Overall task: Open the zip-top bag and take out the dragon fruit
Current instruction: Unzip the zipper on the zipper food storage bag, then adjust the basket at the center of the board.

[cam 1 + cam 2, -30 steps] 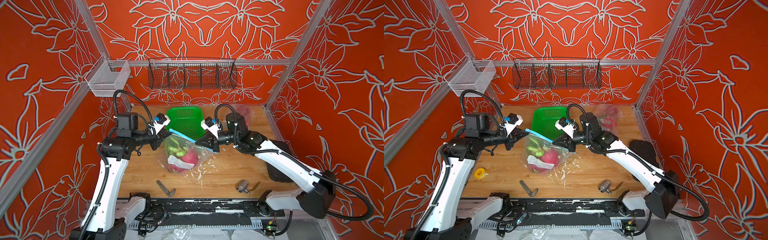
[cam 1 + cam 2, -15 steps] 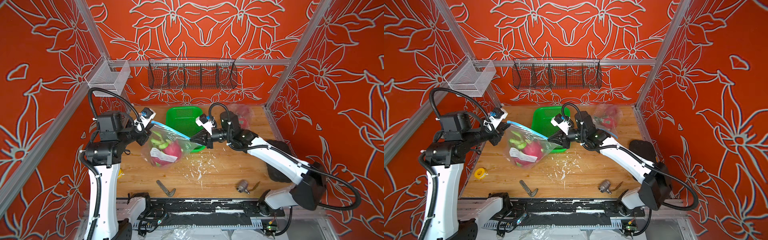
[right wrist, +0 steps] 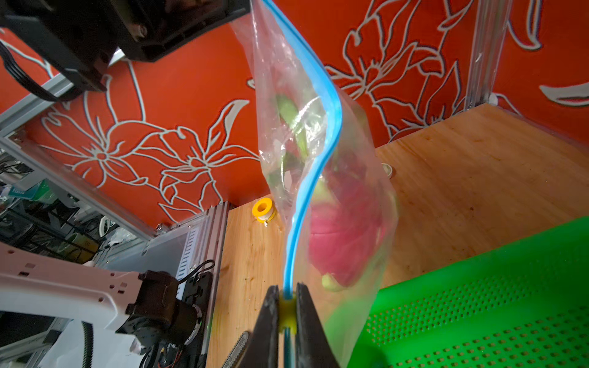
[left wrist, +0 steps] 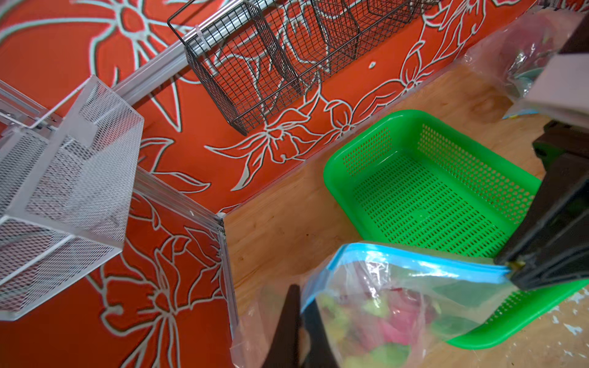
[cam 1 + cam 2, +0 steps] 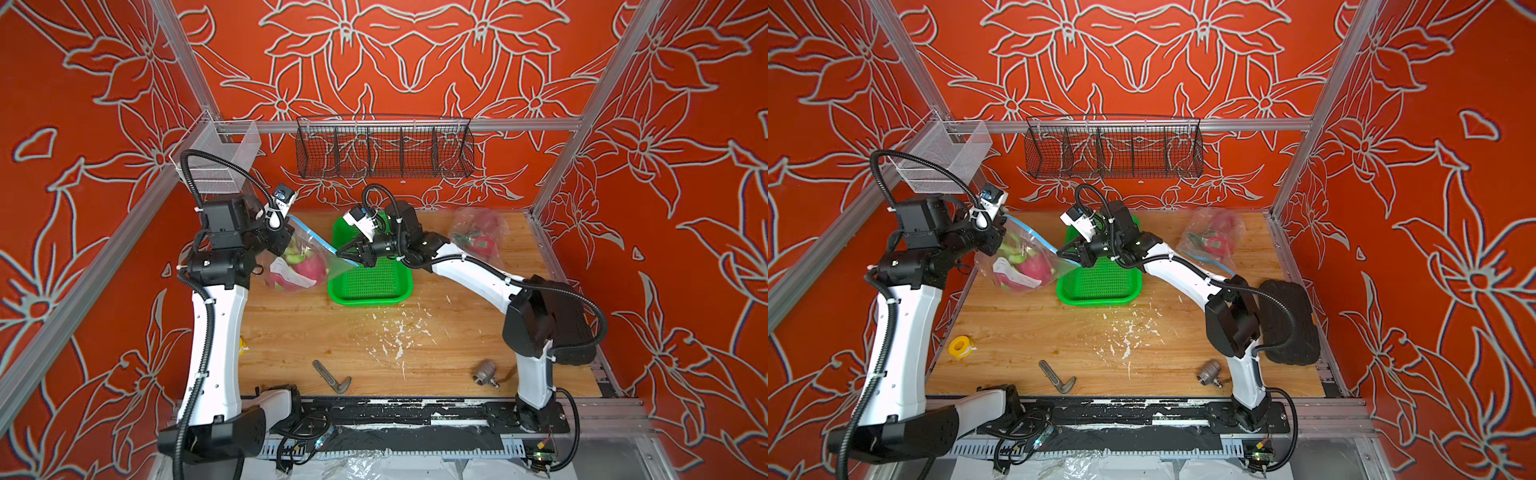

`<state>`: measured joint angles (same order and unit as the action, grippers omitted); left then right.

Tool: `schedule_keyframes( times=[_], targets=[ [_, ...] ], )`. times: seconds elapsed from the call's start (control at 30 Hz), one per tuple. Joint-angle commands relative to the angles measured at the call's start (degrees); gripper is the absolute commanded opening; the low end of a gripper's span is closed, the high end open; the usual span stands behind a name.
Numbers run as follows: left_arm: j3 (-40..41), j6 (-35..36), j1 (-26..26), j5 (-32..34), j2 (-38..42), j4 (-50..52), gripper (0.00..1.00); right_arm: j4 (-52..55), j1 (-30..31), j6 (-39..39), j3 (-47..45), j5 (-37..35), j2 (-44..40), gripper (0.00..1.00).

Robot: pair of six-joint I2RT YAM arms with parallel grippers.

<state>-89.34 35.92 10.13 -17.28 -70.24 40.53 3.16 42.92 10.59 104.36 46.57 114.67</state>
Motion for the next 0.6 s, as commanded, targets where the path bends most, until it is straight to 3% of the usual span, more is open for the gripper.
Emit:
schedule_keyframes(
  times=[0.0,0.33,0.57],
  targets=[
    [-1.37,-5.67,-0.50,-6.93,-2.18,-6.23,0.00,-1.83,-1.37,1.98,2.22,-2.16,-0.36,0.00],
    [-0.25,-9.03,-11.55,-9.19,-7.39,-7.14,0.00,-7.88,-12.79,2.44,-16.60,-2.28,-13.01,0.00],
    [-4.61,-10.44,-13.91,-4.38,-10.17,-8.19,0.00,-9.06,-20.36,1.31,-27.12,-1.13,-21.13,0.00]
  ],
)
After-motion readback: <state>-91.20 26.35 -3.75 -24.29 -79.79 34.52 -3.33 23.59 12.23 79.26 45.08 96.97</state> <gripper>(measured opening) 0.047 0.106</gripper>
